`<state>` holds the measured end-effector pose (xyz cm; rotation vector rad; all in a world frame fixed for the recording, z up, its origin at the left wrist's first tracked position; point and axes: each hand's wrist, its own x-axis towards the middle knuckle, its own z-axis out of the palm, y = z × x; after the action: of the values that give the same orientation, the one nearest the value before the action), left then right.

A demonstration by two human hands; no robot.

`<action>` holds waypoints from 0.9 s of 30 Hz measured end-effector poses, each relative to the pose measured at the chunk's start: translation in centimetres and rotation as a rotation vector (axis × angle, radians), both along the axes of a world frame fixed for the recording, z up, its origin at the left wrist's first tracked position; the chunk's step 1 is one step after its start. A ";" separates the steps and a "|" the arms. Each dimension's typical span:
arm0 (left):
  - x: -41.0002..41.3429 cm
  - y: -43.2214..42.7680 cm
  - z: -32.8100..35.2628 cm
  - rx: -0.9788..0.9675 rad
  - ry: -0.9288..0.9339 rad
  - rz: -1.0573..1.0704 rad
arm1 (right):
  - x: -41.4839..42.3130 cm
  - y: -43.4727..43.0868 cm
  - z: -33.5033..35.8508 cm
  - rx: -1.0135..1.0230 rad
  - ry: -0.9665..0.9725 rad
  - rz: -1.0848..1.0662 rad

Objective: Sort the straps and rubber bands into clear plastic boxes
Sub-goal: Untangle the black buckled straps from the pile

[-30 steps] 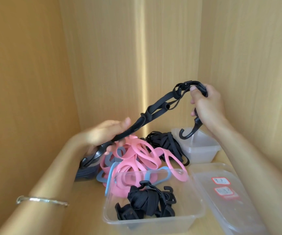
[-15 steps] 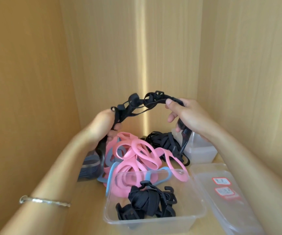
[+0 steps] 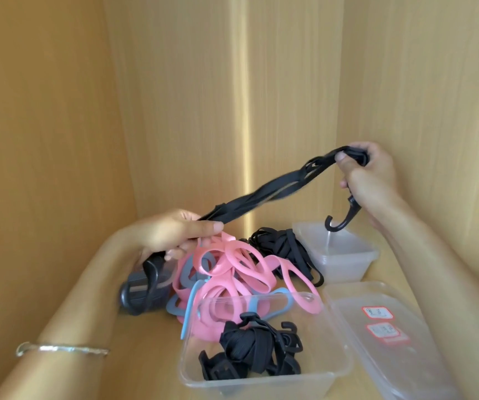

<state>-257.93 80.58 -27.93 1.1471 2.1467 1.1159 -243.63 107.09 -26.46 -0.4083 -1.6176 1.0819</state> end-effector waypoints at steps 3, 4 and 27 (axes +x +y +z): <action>-0.8 -1.1 0.0 -0.051 -0.020 -0.005 | 0.3 0.5 -0.2 0.017 -0.021 -0.008; -1.0 -1.4 0.0 -0.056 -0.010 0.010 | 0.4 0.6 -0.2 0.023 -0.026 -0.007; 4.8 1.4 3.7 0.663 0.297 0.301 | -1.5 -8.1 0.0 0.415 -0.278 0.299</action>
<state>-253.15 81.94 -24.26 1.3514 2.2888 2.0079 -245.09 99.00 -26.49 -0.0387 -2.1447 0.8981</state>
